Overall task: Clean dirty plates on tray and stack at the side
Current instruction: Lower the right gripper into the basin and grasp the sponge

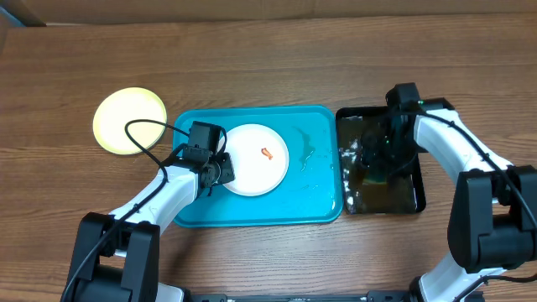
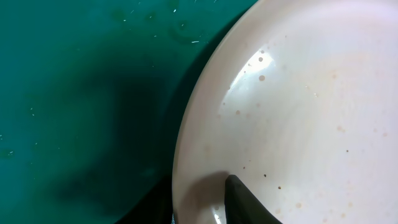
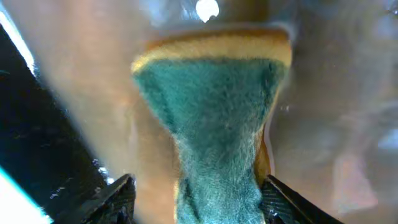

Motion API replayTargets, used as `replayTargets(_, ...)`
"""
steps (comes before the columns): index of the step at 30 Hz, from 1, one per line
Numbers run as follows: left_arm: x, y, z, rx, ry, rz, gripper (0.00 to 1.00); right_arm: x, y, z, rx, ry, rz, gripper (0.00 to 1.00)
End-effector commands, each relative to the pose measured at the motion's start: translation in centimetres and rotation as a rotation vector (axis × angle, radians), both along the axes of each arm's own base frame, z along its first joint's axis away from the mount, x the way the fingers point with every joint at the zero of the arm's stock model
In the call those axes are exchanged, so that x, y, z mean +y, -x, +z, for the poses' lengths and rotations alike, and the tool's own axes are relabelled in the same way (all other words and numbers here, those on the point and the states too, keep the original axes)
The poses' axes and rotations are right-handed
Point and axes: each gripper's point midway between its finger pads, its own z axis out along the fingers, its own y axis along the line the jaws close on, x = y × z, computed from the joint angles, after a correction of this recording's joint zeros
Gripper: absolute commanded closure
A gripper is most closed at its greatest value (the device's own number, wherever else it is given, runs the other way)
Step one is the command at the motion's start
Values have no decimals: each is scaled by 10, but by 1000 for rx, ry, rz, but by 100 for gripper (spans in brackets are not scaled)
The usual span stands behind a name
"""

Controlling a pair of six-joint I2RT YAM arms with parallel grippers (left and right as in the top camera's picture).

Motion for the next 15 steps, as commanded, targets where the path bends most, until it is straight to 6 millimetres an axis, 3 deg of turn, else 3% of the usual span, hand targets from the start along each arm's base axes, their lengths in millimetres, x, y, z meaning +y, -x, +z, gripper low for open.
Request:
replayTargets(1, 2, 13, -16, 62, -16, -17, 71, 1, 13, -17, 23, -6, 4, 33)
replayTargets(6, 2, 13, -16, 63, -16, -17, 70, -1, 26, -31, 44, -3, 1, 34)
replayTargets(7, 2, 13, -17, 63, -17, -17, 69, -1, 30, -33, 52, -2, 2, 42)
replayTargets(8, 2, 13, -17, 63, -16, -17, 68, -1, 31, -33, 56, -1, 2, 65)
replayTargets(9, 2, 13, -16, 62, -17, -17, 68, -1, 31, -33, 57, -2, 2, 96)
replayTargets(11, 3, 13, -16, 62, -20, -16, 67, 0, 25, -29, 41, -5, 2, 96)
replayTargets(15, 3, 13, -16, 60, -25, -30, 61, 2, 7, -12, 5, -11, 6, 66)
